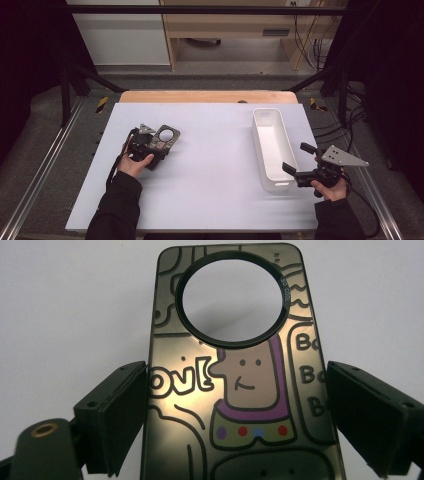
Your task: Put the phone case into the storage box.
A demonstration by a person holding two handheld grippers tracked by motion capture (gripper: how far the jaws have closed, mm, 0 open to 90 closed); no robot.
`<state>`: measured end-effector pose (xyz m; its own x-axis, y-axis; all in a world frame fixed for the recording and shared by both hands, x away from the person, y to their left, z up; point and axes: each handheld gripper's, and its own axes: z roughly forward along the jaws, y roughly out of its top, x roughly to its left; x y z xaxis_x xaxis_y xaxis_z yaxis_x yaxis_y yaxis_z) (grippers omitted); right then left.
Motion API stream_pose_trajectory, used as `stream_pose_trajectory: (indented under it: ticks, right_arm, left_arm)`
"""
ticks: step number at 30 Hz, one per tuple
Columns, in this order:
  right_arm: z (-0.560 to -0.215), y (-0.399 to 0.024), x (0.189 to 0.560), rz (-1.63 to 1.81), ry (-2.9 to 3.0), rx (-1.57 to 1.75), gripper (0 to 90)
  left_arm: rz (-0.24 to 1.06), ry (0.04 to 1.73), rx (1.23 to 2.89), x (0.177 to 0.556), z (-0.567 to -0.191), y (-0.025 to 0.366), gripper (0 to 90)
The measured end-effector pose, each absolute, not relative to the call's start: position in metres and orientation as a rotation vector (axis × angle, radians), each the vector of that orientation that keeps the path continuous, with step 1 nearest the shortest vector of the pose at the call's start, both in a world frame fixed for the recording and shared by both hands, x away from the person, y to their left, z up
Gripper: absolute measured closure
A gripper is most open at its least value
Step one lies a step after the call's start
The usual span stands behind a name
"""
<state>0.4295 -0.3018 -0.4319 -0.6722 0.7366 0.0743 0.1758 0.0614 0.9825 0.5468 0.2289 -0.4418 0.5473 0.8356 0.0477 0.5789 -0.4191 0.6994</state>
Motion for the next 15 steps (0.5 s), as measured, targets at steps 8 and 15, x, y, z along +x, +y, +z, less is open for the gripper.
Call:
stream_pose_trajectory:
  ticks: [8,15]
  right_arm:
    - [-0.431,-0.302,0.429,1.648,1.896,0.906,0.4]
    - [-0.43,-0.301,0.428,1.65,1.896,0.899,0.4]
  left_arm:
    - [0.531,1.076,2.129,0.534,-0.427,0.224,11.5]
    - [0.531,1.028,2.138,0.525,-0.419,0.218,11.5]
